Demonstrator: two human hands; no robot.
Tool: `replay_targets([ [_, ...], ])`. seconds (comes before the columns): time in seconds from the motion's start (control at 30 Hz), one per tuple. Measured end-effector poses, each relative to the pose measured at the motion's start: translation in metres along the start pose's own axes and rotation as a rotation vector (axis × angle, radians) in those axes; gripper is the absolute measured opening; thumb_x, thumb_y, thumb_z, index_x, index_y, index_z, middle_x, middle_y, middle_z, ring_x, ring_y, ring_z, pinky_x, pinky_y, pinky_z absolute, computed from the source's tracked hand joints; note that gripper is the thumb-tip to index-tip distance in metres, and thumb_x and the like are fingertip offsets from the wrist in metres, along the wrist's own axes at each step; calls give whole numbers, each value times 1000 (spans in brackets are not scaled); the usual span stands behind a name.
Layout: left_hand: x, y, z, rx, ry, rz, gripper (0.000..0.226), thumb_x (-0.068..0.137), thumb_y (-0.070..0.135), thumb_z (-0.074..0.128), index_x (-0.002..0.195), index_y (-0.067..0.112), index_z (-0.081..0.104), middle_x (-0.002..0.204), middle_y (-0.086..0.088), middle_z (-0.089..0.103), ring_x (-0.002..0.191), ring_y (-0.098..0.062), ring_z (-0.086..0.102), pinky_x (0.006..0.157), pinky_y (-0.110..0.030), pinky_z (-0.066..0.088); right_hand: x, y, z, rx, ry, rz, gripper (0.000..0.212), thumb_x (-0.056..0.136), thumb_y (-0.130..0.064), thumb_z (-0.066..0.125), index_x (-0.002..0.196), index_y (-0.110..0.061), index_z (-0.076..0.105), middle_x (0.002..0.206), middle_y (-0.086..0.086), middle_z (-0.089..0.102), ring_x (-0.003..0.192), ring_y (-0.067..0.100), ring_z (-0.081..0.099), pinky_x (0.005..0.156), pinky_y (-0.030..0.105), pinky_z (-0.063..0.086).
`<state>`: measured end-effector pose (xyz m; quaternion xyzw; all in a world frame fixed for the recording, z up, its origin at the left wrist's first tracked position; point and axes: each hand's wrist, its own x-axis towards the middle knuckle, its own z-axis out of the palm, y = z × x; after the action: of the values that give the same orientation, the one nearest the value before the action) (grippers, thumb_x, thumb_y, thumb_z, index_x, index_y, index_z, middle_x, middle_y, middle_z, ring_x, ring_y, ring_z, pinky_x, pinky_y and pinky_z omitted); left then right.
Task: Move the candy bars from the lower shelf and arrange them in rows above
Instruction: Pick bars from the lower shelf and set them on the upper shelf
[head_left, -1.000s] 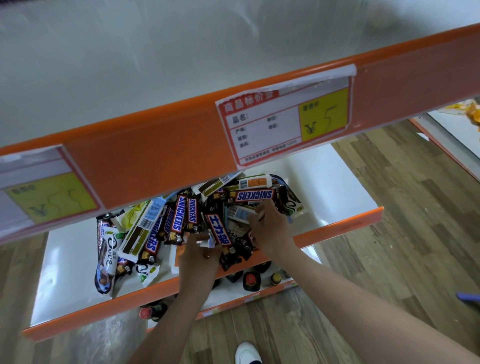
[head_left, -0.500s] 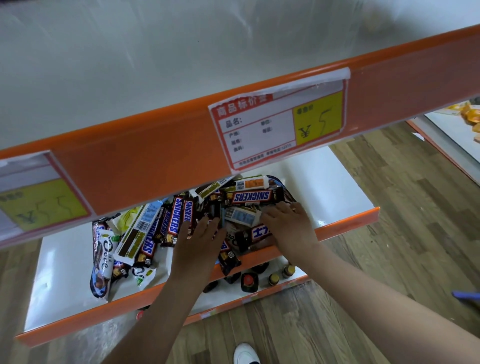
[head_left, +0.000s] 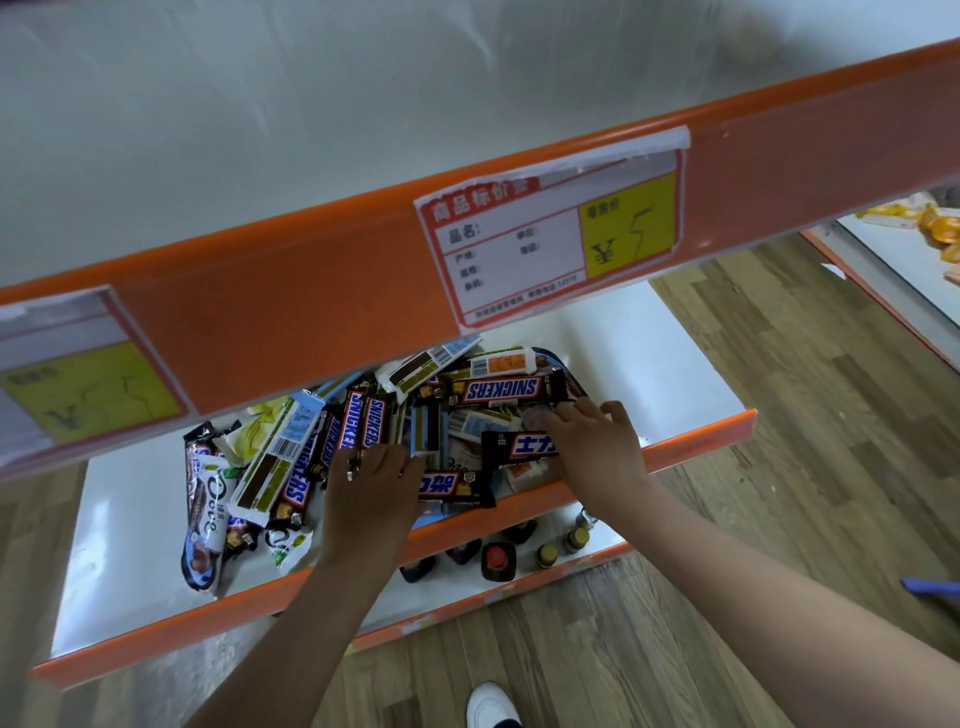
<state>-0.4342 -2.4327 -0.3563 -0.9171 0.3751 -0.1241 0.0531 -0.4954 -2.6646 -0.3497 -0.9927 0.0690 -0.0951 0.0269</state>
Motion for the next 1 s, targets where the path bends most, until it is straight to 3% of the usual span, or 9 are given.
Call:
replay_targets([
  [0.1, -7, -3, -2, 12, 4, -14, 52, 45, 37, 91, 85, 11, 71, 84, -7, 67, 81, -27, 65, 79, -46, 47, -4, -1, 2, -36, 25, 13, 43, 44, -19, 92, 83, -21, 74, 68, -3, 65, 64, 21, 65, 63, 32, 50],
  [0.23, -15, -3, -9, 14, -3, -58, 47, 46, 34, 91, 83, 12, 71, 82, -8, 66, 83, -28, 65, 75, -44, 48, -9, -2, -3, -47, 109, -24, 41, 46, -12, 90, 83, -19, 73, 66, -1, 64, 62, 22, 64, 60, 29, 49],
  [0.37, -25, 1, -19, 20, -49, -120, 49, 44, 34, 92, 82, 11, 72, 81, -9, 66, 82, -29, 64, 76, -47, 49, -15, -7, -14, -46, 143, -84, 55, 30, -3, 88, 83, -12, 74, 73, 4, 68, 62, 24, 66, 59, 31, 53],
  [0.53, -45, 7, -32, 37, -100, -173, 50, 42, 30, 92, 84, 13, 71, 81, -8, 66, 83, -29, 63, 77, -48, 48, -32, -19, -24, -69, 106, -117, 45, 37, -3, 83, 79, -10, 72, 85, 6, 72, 63, 24, 66, 57, 31, 51],
  [0.7, -69, 18, -54, 41, -106, -201, 55, 46, 36, 91, 92, 13, 72, 79, -7, 68, 81, -29, 64, 74, -46, 48, -65, -33, -39, -102, 41, -113, 48, 28, -2, 85, 73, -12, 69, 65, 4, 65, 58, 24, 63, 57, 32, 49],
  [0.8, -86, 26, -67, 43, -137, -239, 54, 52, 38, 89, 97, 16, 70, 84, -6, 68, 89, -28, 64, 80, -49, 47, -86, -44, -49, -102, -34, -109, 47, 34, -8, 88, 78, -12, 70, 74, 5, 68, 65, 23, 65, 59, 34, 49],
  [0.9, -104, 35, -83, 40, -178, -269, 44, 59, 43, 84, 95, 20, 69, 91, -4, 66, 97, -27, 61, 86, -50, 42, -108, -55, -64, -75, -68, -95, 43, 36, -7, 86, 74, -13, 68, 70, 2, 65, 64, 23, 64, 59, 34, 48],
  [1.0, -121, 42, -106, 34, -199, -263, 49, 44, 42, 90, 81, 17, 70, 80, -7, 65, 85, -28, 64, 77, -48, 48, -129, -63, -93, -80, -147, -101, 44, 49, -7, 83, 89, -14, 67, 83, 2, 65, 79, 24, 64, 68, 35, 47],
])
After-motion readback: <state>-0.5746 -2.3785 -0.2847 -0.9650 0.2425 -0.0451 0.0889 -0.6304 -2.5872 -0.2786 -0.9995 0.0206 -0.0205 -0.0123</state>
